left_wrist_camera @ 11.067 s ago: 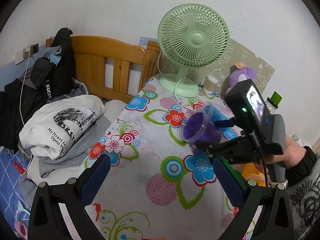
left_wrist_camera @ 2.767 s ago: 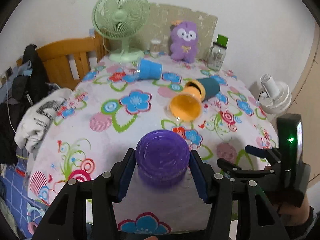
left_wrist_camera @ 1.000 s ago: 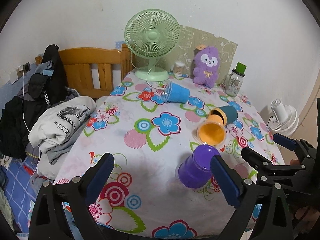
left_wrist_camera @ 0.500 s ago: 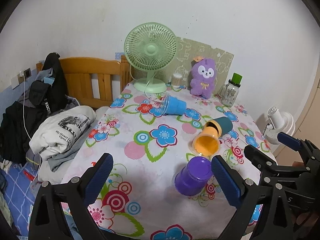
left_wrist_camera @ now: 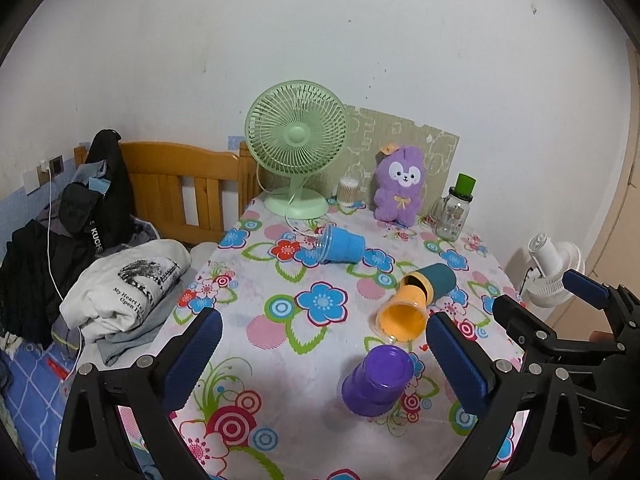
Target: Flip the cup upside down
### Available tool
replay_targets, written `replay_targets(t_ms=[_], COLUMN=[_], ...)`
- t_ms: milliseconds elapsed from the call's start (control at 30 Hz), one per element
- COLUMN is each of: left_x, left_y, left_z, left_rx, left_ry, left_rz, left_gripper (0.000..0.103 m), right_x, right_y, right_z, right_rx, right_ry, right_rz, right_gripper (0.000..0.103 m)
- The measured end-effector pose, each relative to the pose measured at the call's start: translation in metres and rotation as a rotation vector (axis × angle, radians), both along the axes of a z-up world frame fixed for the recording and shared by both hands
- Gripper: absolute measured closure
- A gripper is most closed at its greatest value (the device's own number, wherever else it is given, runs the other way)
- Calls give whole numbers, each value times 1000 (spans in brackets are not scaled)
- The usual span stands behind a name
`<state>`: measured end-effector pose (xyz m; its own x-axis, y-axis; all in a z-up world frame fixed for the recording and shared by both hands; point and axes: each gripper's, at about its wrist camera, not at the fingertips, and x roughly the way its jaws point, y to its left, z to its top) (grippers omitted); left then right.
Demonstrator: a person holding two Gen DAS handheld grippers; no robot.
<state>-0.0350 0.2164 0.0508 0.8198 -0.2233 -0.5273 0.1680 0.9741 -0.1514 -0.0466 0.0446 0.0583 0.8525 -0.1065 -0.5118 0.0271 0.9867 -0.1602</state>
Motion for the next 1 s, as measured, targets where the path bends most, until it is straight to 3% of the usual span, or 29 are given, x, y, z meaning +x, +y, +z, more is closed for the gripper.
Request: replay_targets(t_ms=[1000], left_x=[3], left_y=[3], left_z=[-2], left_rx=[12], left_ry=[3], left_rz=[15], left_gripper=[0], right_x=[2], right_y=[2], right_z=[0], right_rx=[4], right_ry=[0], right_rz=[-3], right_gripper=[1])
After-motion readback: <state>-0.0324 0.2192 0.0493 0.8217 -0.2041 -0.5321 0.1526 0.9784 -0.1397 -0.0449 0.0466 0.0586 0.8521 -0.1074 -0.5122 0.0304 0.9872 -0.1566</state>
